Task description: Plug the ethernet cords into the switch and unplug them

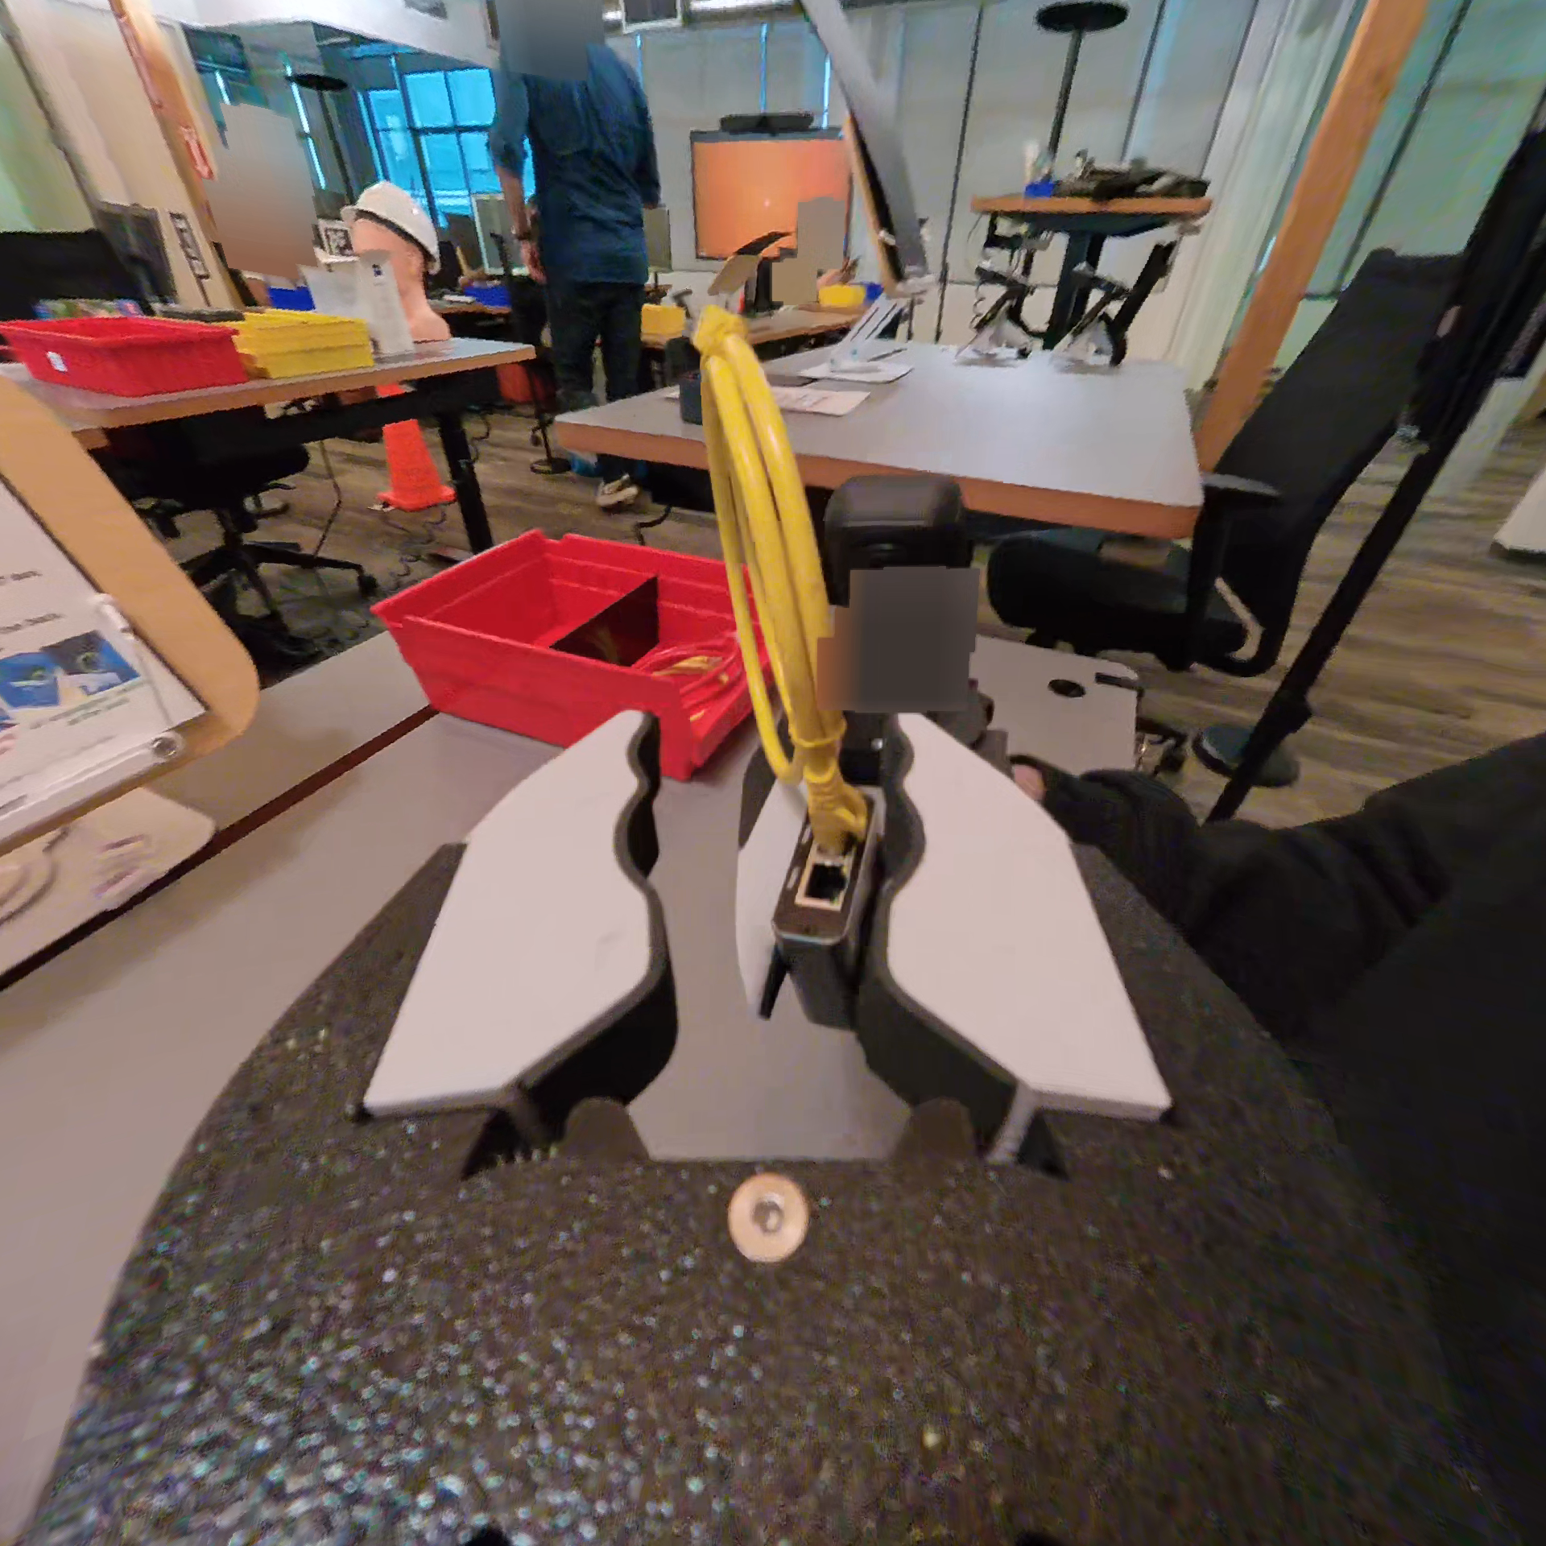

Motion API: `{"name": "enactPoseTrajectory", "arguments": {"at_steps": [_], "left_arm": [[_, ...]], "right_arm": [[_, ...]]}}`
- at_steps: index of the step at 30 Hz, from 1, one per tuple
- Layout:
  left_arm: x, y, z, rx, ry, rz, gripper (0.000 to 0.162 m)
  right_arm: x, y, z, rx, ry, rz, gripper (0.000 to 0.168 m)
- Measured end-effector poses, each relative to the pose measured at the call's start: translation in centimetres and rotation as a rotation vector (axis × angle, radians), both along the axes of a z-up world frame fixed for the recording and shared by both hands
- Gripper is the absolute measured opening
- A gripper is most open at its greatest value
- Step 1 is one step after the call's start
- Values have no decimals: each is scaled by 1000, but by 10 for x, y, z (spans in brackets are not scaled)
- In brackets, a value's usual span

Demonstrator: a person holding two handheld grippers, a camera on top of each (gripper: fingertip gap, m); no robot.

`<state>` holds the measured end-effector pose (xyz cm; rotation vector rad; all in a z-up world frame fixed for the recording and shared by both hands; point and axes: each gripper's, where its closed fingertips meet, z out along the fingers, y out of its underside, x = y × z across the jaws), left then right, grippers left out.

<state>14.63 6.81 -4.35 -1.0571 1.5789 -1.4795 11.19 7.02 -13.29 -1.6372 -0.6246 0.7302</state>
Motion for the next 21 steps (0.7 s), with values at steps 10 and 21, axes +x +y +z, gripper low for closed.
{"name": "enactPoseTrajectory", "arguments": {"at_steps": [10,21], "left_arm": [[-15,-1,-44,72,65,52,51],[-13,-4,-60,-14,30,-40,37]], "right_arm": [[-7,12,-10,-74,99,-3,31],[-19,10,-17,-57,-5,34,31]]}}
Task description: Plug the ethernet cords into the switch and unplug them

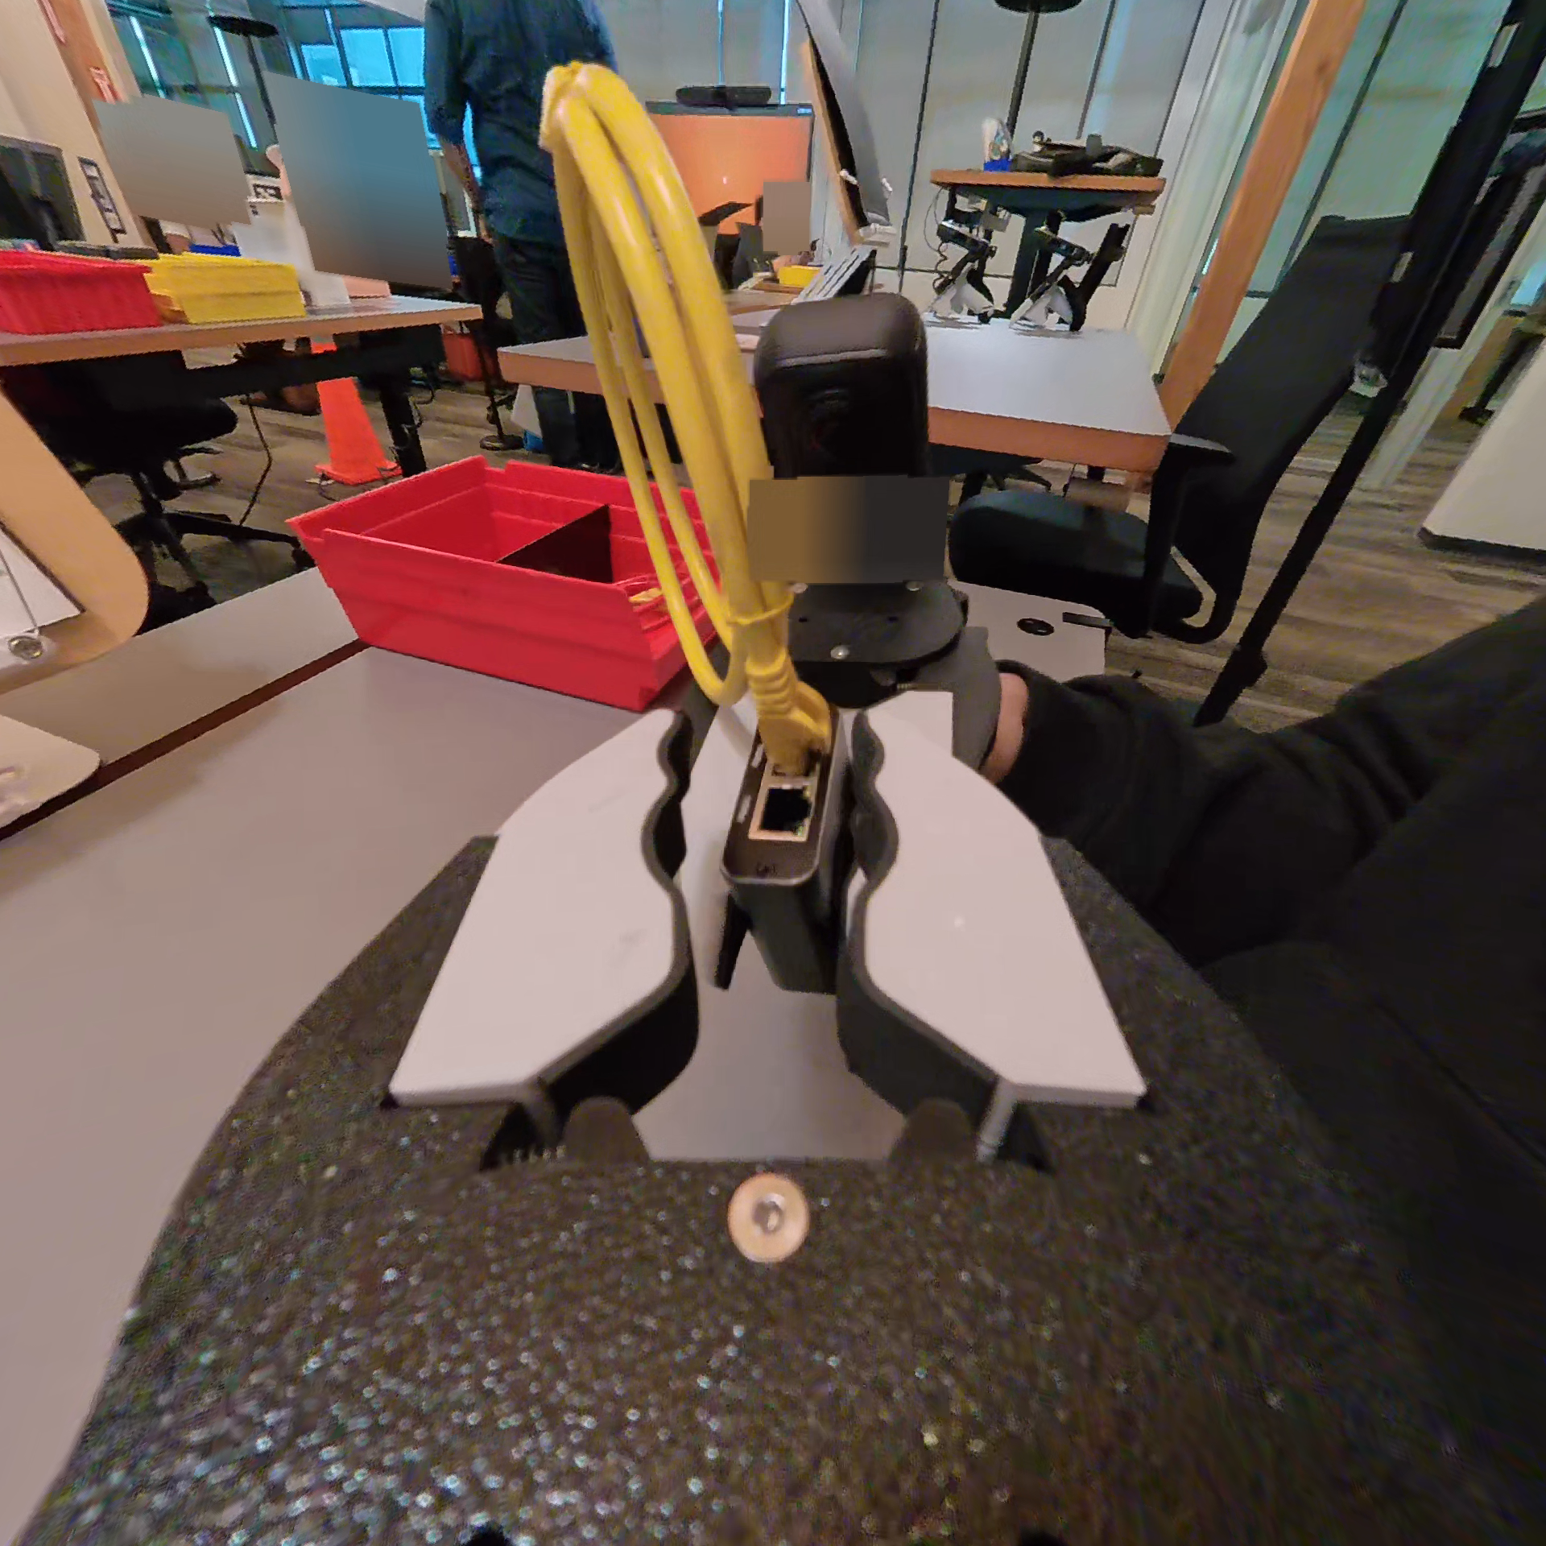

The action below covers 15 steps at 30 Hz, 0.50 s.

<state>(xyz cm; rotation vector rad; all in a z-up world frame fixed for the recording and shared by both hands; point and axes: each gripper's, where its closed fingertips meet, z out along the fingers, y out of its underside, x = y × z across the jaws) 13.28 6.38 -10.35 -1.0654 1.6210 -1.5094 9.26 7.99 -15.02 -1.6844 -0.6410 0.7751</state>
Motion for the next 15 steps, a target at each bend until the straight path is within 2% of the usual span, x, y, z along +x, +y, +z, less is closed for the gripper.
{"name": "enactPoseTrajectory", "arguments": {"at_steps": [3,6,8,15], "left_arm": [[0,-6,-1,-10,6,-37,34],[-2,-14,-7,2,30,-95,21],[-4,-17,-5,-5,6,-112,19],[-14,-15,1,-19,-27,-138,19]], "right_arm": [[-2,-1,-7,-20,-63,6,31],[-3,-2,-6,-25,-102,-10,31],[-4,-3,-3,-17,-121,-12,30],[-1,-2,-1,-10,-264,-88,29]]}}
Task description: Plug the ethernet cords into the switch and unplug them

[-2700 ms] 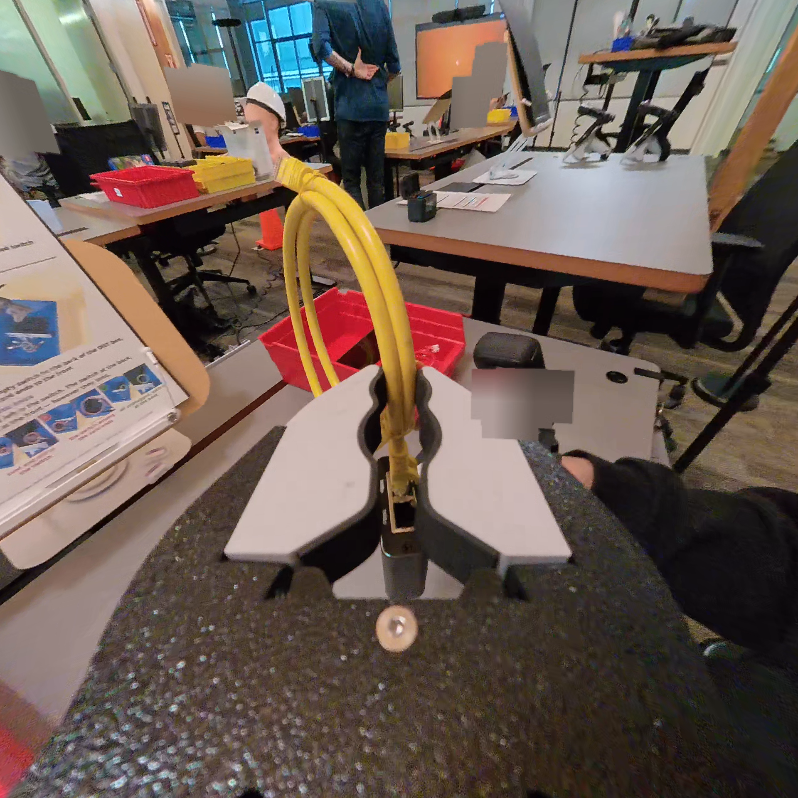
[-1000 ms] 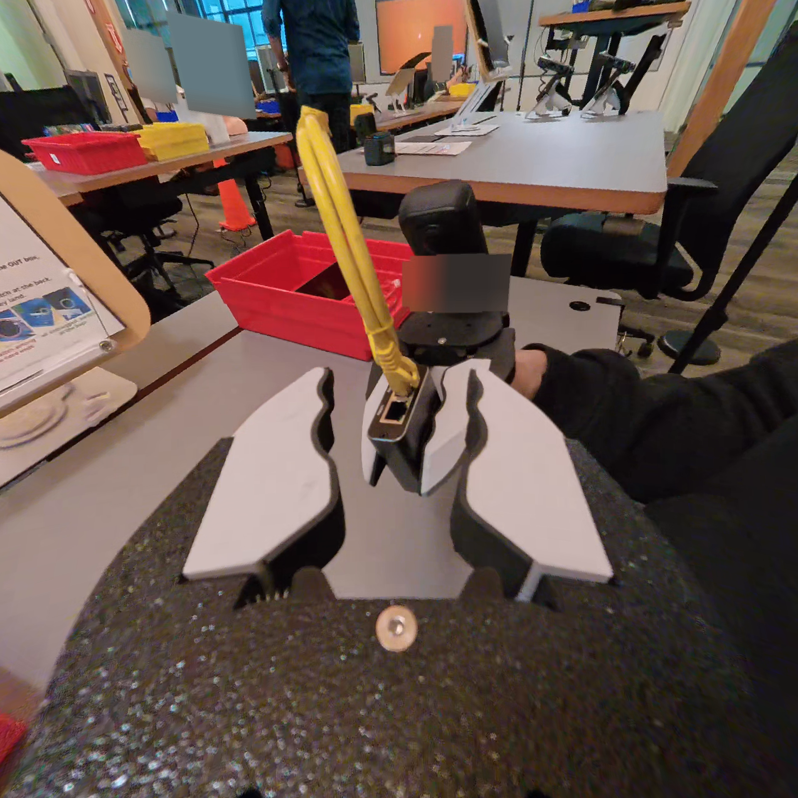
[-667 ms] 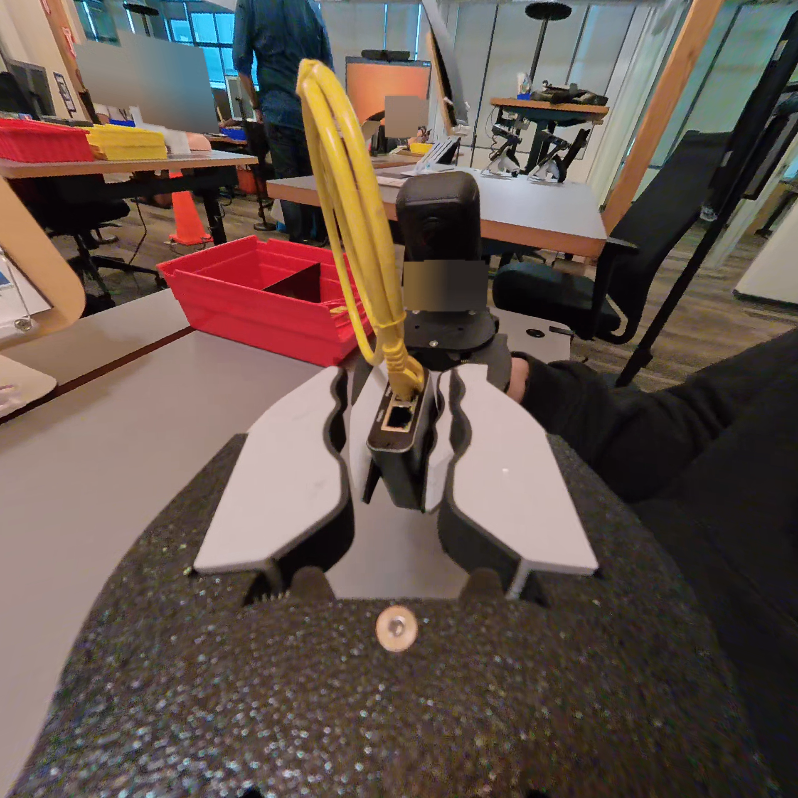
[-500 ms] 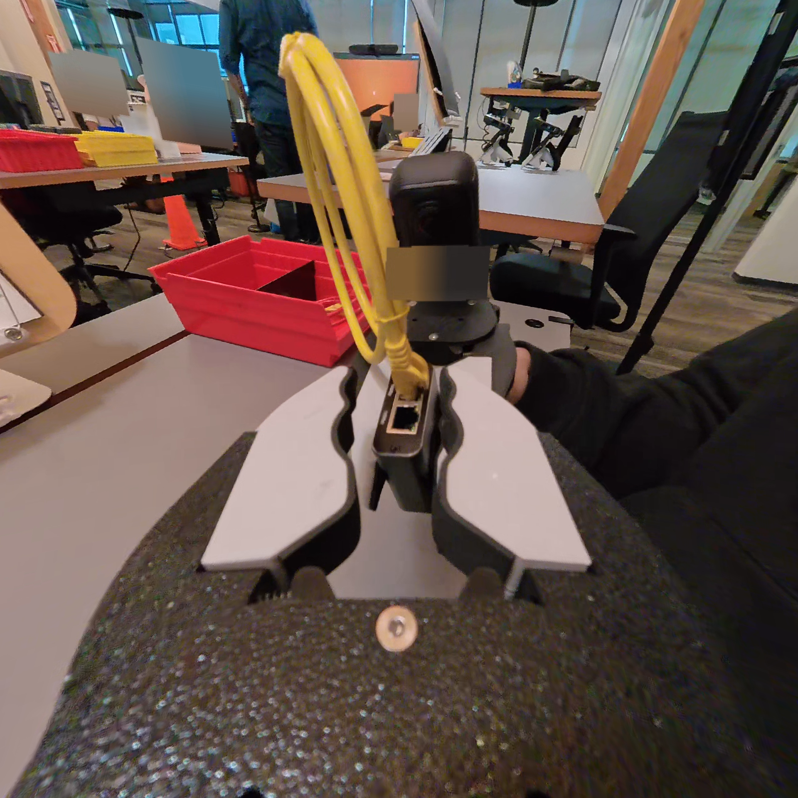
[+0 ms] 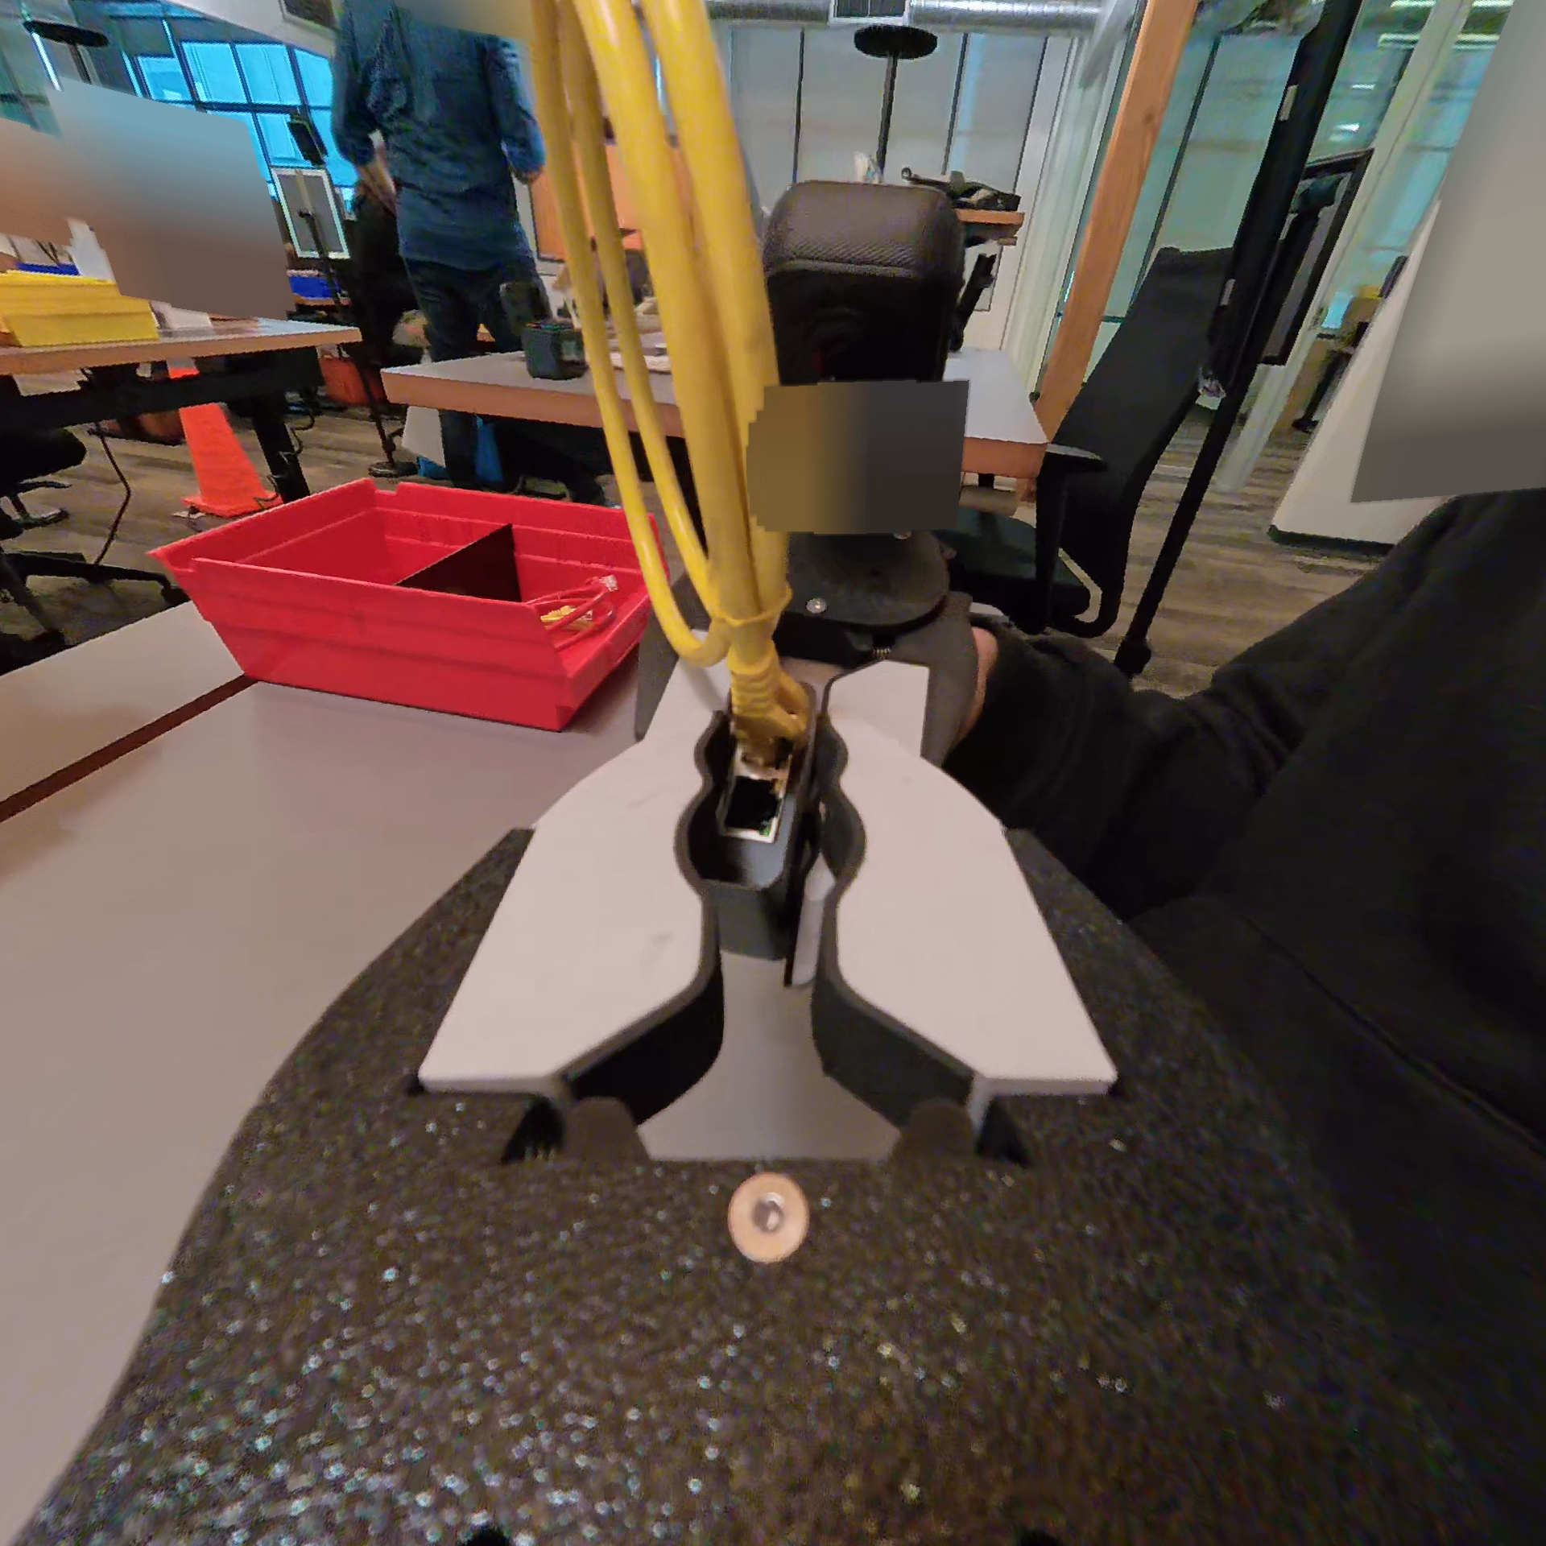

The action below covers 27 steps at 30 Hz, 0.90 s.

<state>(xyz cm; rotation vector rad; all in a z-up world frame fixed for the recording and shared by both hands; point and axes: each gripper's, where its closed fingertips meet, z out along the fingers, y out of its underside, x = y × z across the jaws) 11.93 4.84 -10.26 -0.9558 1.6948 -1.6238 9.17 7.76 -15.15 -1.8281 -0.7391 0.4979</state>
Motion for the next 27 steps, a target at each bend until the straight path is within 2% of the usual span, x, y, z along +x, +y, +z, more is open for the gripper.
{"name": "enactPoseTrajectory", "arguments": {"at_steps": [4,7,17,27], "left_arm": [[-5,0,-1,35,6,0,23],[-4,2,-3,85,15,25,16],[-15,4,-4,109,-42,-24,15],[-13,6,-18,205,-18,-25,15]], "right_arm": [[0,0,0,-5,-33,-14,31],[-1,1,-2,-13,-41,-21,31],[-3,5,-4,18,-152,-53,32],[-4,6,-21,-41,-190,-34,27]]}}
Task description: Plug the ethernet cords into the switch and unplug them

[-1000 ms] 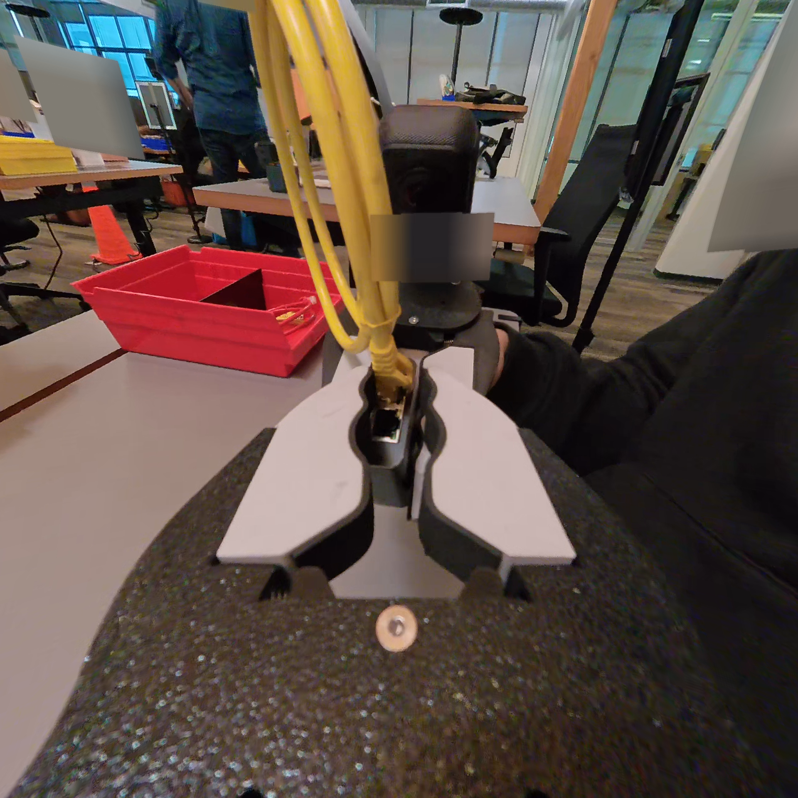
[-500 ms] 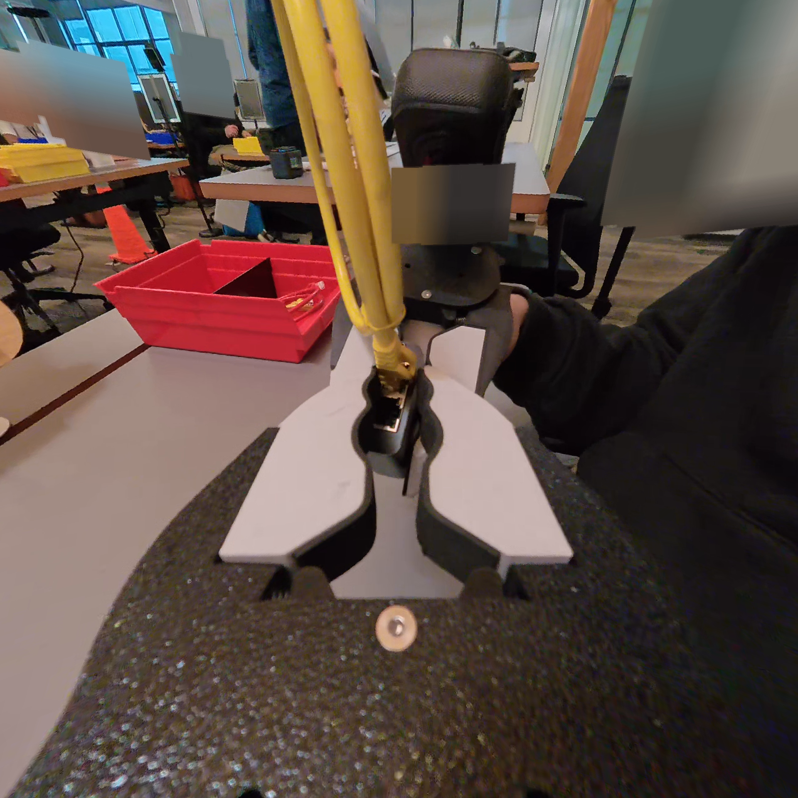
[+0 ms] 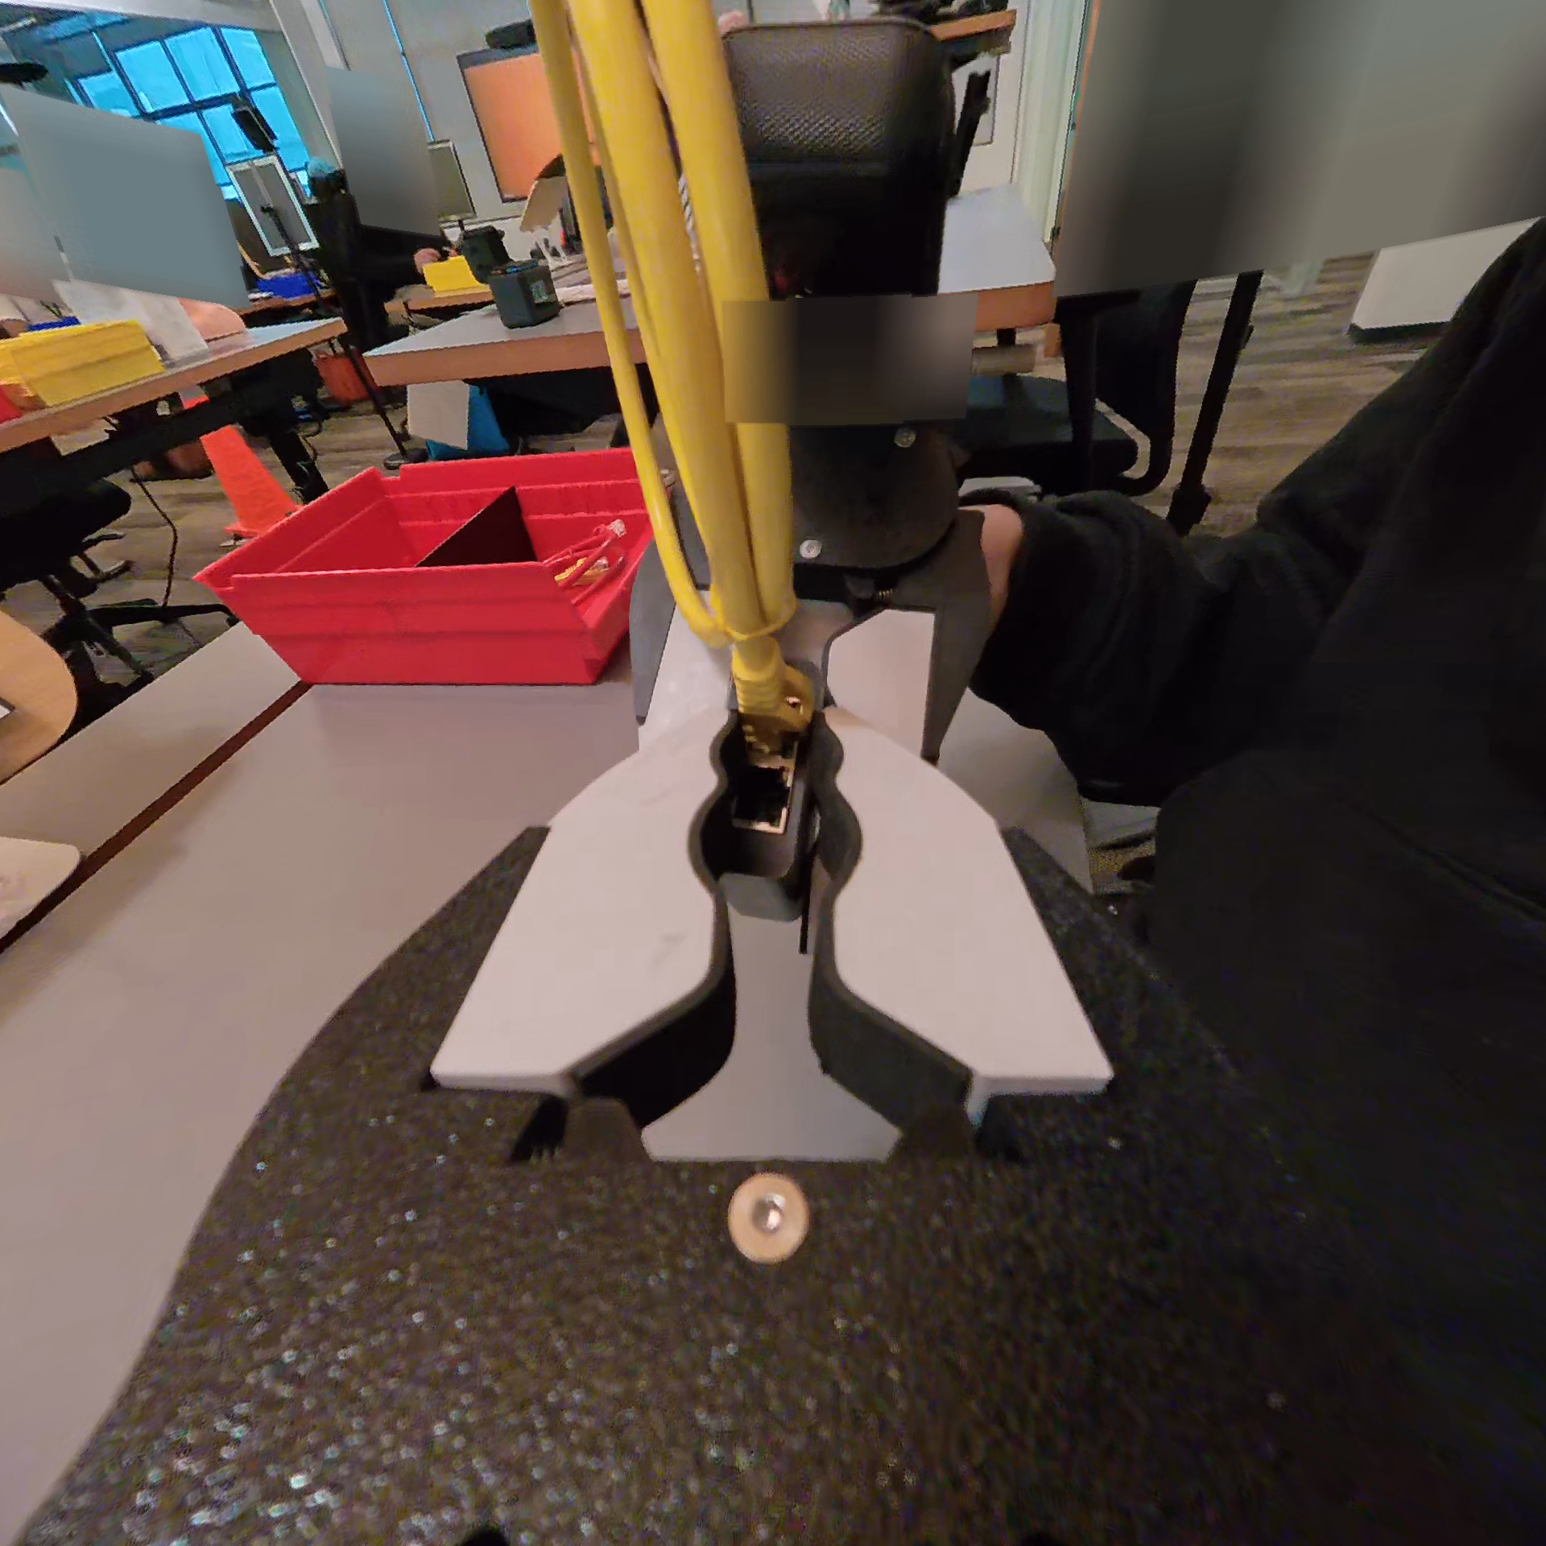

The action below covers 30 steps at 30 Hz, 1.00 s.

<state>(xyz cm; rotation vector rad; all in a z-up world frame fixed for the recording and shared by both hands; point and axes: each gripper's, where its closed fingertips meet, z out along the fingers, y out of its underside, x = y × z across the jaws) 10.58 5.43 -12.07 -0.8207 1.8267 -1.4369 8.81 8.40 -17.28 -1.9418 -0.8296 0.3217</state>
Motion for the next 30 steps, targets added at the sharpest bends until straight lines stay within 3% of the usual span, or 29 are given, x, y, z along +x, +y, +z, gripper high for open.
{"name": "enactPoseTrajectory", "arguments": {"at_steps": [7,21,30], "left_arm": [[1,4,-6,17,46,35,15],[13,0,10,-338,-56,18,13],[23,1,7,-450,-63,50,13]], "right_arm": [[1,1,-5,-25,21,-1,27],[9,-4,13,2,126,-9,31],[17,-3,11,-22,182,-33,30]]}}
